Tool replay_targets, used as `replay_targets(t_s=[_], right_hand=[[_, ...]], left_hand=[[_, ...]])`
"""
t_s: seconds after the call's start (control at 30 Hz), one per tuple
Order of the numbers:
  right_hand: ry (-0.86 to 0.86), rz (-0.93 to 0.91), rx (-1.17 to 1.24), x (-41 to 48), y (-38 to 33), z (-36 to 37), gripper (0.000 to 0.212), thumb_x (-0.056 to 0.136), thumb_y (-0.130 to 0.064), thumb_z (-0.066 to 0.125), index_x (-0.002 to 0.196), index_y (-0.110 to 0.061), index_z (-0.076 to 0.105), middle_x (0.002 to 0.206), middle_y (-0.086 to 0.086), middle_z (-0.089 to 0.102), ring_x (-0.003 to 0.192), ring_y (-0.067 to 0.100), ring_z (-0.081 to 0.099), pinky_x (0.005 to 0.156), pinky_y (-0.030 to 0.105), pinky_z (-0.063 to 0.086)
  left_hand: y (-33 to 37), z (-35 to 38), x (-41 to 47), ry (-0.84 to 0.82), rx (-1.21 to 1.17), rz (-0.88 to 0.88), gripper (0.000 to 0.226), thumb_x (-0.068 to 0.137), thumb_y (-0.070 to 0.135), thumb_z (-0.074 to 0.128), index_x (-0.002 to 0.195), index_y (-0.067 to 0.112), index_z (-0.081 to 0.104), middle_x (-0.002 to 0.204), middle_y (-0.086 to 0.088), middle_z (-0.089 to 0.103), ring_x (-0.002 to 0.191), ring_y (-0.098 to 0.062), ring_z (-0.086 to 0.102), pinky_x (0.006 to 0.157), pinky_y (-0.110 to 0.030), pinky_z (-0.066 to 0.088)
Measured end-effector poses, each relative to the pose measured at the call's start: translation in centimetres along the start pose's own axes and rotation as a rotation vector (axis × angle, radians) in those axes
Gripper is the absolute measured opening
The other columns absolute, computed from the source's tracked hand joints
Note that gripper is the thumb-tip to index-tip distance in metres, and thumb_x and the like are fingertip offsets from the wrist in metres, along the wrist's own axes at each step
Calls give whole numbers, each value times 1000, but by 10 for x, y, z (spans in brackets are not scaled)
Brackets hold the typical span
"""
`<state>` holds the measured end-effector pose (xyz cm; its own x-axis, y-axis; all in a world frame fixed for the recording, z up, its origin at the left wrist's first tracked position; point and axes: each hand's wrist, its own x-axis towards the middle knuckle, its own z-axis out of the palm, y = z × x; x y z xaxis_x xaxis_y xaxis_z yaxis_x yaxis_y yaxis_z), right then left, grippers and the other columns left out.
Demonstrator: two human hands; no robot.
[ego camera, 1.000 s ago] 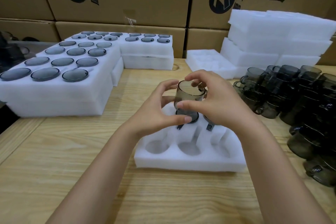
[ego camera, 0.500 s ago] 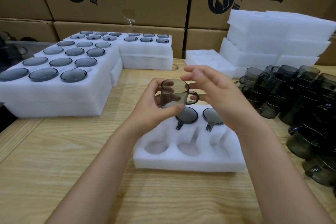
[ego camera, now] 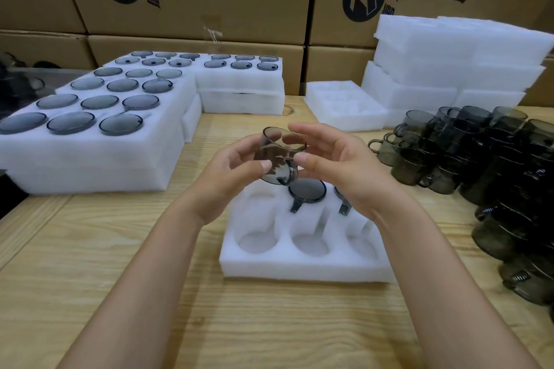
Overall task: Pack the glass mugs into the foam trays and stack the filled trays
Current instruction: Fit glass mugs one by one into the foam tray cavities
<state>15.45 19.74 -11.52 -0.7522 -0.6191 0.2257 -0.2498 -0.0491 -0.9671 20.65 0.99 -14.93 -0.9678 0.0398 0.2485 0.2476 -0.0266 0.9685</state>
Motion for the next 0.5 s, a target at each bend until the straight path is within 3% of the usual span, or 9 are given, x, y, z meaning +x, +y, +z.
replay_targets(t_s=[0.1,0.17,0.23,0.33,0.5], right_hand=[[98,-20,-97,3,3,7,39,83,-5,68,117,-24,60,115,-1,66,103,18,61,97,41,48],[183,-39,-134,5,6,13,37,81,-10,71,114,-23,63,108,-5,67,91,6,61,93,36,50],[260,-51,-174,6,11,22,36,78,-15,74,112,-23,65,103,-10,66,85,-1,60,84,23,51],[351,-56,-273,6,19,37,39,76,-22,77,113,-23,65,100,-15,64,89,3,60,72,15,50],[376,-98,-393,5,23,44,53,73,-28,79,122,-19,61,95,-24,54,86,4,56,80,20,49]], left_hand=[[3,-1,4,53,31,-38,48,81,30,53,128,19,54,131,-1,60,119,-20,58,97,-37,46],[5,-1,6,125,63,-39,38,83,39,51,118,27,59,121,4,65,109,-14,62,93,-30,49],[6,-1,6,186,102,-23,26,85,43,62,108,30,63,104,9,69,96,-7,64,87,-23,51],[4,-4,5,236,121,-37,18,92,30,55,106,23,64,100,3,69,93,-10,64,82,-21,51],[-1,-8,2,190,179,-70,25,101,17,40,110,19,63,108,-5,69,97,-7,66,84,-15,50]])
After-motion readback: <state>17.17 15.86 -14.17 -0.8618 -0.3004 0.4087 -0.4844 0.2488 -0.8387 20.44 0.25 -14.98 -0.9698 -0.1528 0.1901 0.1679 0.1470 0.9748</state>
